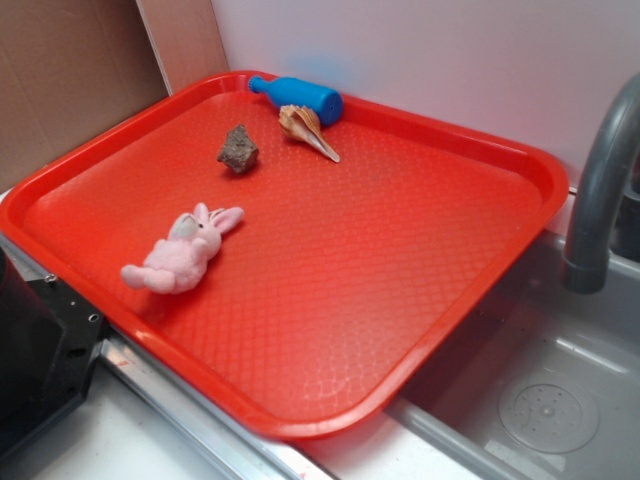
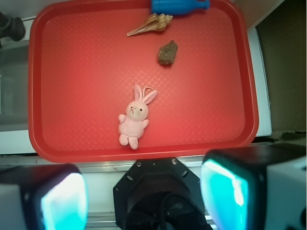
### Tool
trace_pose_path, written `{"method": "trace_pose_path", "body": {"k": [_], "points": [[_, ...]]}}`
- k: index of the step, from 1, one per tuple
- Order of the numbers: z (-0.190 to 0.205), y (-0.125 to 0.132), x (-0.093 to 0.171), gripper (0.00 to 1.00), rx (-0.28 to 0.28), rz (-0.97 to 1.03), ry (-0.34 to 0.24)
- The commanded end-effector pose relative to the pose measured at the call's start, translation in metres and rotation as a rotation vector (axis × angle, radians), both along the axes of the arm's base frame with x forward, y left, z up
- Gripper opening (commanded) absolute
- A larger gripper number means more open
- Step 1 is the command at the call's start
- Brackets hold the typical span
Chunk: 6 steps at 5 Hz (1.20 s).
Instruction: Grab the rock.
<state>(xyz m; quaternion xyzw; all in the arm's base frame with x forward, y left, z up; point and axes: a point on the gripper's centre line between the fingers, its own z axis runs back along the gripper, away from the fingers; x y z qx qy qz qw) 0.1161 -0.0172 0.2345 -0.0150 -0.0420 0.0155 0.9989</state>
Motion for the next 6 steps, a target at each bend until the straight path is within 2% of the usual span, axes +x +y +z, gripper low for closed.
{"method": "trace_pose_path", "body": {"k": [1, 2, 3, 4, 5, 6], "points": [[0.0, 0.0, 0.0, 1.0, 0.0, 0.0, 0.0], [-0.049, 0.025, 0.02, 1.0, -0.016, -0.056, 0.049], [-0.091, 0.05, 0.059, 1.0, 0.017, -0.115, 0.048], [-0.12, 0.067, 0.109, 1.0, 0.043, -0.203, -0.023], [-0.136, 0.061, 0.146, 1.0, 0.067, -0.266, -0.073], [-0.162, 0.065, 0.168, 1.0, 0.077, -0.264, -0.032]]}}
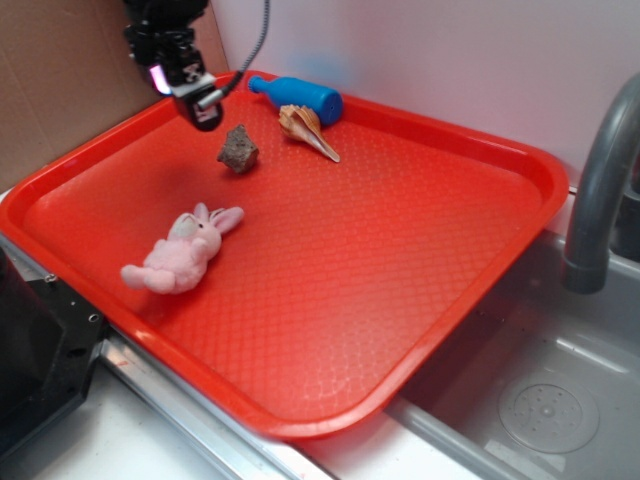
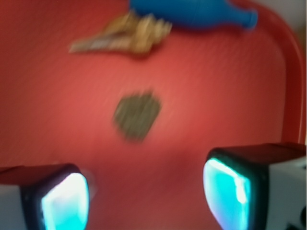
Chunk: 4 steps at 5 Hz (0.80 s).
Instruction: Grab the rock.
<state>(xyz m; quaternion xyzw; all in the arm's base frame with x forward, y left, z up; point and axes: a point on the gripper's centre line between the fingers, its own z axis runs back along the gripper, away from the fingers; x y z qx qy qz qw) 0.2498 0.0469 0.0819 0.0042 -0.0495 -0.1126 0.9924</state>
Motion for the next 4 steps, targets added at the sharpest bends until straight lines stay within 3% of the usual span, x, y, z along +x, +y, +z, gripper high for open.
{"method": "trace_pose_path", "body": {"k": [1, 2, 3, 4], "points": [[-0.01, 0.001, 0.035, 1.0, 0.025, -0.009, -0.016], [-0.01, 0.001, 0.035, 1.0, 0.025, -0.009, -0.016], [-0.034, -0.014, 0.021, 1.0, -0.064, 0.142, -0.006], [-0.043, -0.024, 0.023, 1.0, -0.034, 0.249, 0.018]]}}
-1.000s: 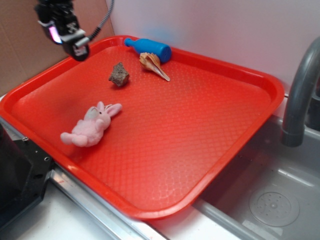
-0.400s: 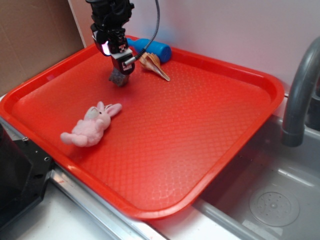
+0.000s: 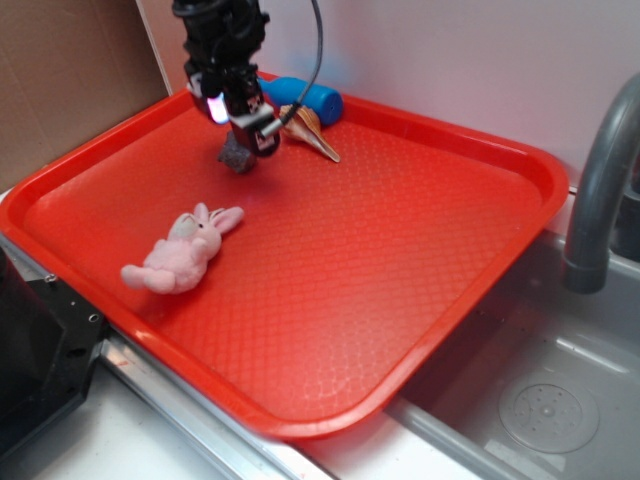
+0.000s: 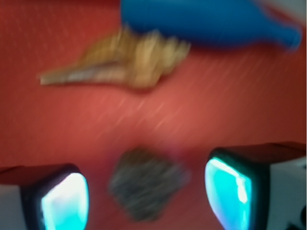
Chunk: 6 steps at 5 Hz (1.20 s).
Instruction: Grab the rock.
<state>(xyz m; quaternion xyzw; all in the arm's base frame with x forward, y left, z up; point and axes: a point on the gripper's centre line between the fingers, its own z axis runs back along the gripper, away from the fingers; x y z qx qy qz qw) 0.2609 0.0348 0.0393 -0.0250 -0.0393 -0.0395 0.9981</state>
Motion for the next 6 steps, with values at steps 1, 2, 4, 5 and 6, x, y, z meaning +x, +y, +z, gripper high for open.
{"method": "trace_pose_path", "body": {"k": [1, 2, 4, 5, 6], "points": [[-0.011, -0.012, 0.017, 1.0, 0.066, 0.14, 0.029], [-0.019, -0.012, 0.023, 1.0, 0.082, 0.121, 0.06], [-0.009, -0.013, 0.018, 0.0, 0.092, 0.059, 0.077], [0.011, -0.013, 0.008, 0.0, 0.08, 0.021, 0.043], [0.037, -0.019, -0.004, 0.0, 0.097, -0.017, 0.008]]}}
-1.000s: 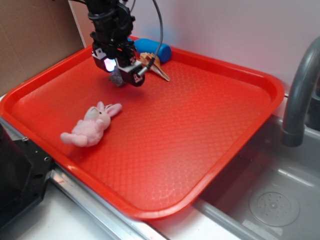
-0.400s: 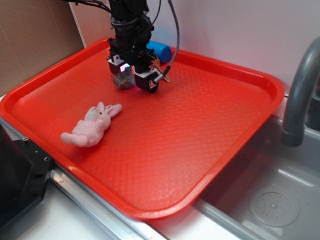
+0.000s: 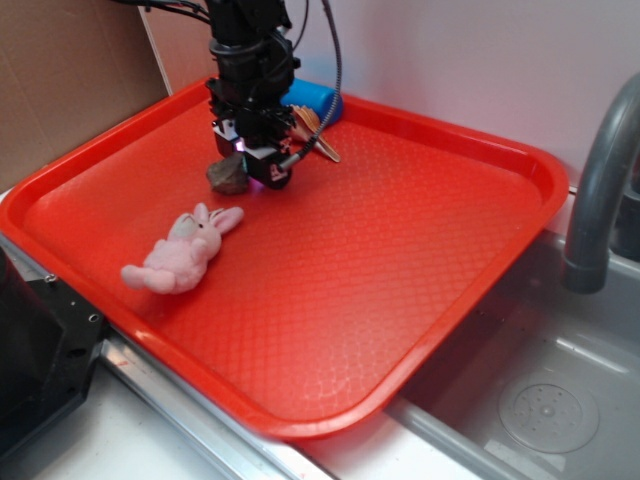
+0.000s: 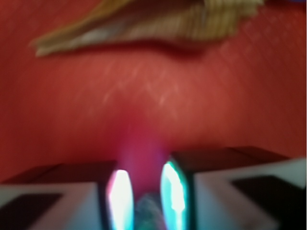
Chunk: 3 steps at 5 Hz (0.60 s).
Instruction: Grab the rock.
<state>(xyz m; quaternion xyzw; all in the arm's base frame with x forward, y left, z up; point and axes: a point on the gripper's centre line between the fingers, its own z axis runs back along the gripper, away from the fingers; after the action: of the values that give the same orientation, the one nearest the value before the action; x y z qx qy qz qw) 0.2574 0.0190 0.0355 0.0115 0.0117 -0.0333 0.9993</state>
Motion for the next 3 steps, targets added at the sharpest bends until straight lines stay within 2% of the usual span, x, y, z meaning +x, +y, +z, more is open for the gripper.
{"method": "trace_pose_path", "body": {"k": [1, 2, 3], "points": [[0.066, -0.012, -0.007, 0.0, 0.019, -0.067, -0.131], [0.067, -0.004, -0.025, 1.0, 0.016, 0.042, -0.166], [0.057, 0.001, -0.029, 1.0, 0.028, 0.139, -0.158]]}}
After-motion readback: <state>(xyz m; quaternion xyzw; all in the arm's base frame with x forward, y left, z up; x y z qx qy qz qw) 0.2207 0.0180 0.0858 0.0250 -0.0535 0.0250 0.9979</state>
